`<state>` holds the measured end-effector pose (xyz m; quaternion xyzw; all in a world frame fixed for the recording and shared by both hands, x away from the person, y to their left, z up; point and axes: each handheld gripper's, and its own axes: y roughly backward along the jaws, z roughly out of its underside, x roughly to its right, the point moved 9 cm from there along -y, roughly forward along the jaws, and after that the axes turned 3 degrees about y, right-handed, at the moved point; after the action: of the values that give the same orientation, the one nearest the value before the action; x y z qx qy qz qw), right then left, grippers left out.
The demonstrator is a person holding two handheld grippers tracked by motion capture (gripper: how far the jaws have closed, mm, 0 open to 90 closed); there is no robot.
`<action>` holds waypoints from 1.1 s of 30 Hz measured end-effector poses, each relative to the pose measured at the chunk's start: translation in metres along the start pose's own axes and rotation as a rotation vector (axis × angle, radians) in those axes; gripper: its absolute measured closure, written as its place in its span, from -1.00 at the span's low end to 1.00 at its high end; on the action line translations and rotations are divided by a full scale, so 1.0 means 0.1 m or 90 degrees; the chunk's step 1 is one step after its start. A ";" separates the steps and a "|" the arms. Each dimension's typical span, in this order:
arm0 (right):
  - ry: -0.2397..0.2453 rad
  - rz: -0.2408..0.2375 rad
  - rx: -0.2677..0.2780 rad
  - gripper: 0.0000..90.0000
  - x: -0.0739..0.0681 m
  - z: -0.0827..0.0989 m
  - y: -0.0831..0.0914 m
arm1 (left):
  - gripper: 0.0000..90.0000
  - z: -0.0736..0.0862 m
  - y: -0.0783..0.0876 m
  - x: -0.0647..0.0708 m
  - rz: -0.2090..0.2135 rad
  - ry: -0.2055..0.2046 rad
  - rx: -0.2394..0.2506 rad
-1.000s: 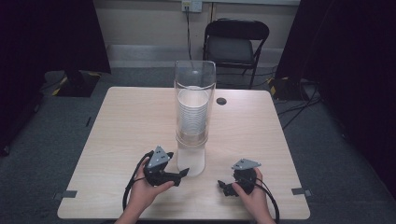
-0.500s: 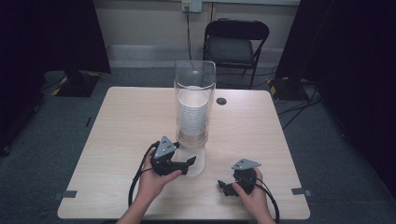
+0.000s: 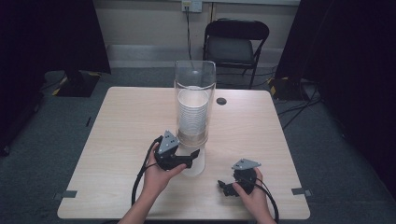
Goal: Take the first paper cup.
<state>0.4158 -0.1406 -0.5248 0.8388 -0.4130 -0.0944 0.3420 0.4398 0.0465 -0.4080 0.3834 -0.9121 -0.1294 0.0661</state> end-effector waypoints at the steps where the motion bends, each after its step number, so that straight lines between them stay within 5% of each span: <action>1: 0.000 0.000 0.000 -1.00 0.00 0.00 0.00 | -0.56 0.00 0.00 0.00 0.000 0.000 0.000; 17: 0.000 0.000 0.000 -1.00 0.00 0.00 0.00 | -0.29 -0.05 -0.15 -0.03 -0.014 -0.015 0.045; 21: 0.000 0.000 0.000 -1.00 0.00 0.00 0.00 | -0.26 -0.02 -0.17 -0.02 -0.009 0.002 0.046; 24: 0.000 0.000 0.000 -1.00 0.00 0.00 0.00 | -0.24 -0.02 -0.16 -0.04 -0.009 -0.021 0.046; 33: -0.001 0.001 0.000 -1.00 0.00 0.00 0.00 | -0.22 0.01 -0.15 -0.03 -0.019 -0.033 0.040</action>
<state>0.4156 -0.1406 -0.5249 0.8385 -0.4136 -0.0950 0.3419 0.4522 0.0387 -0.4131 0.3953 -0.9113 -0.1116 0.0284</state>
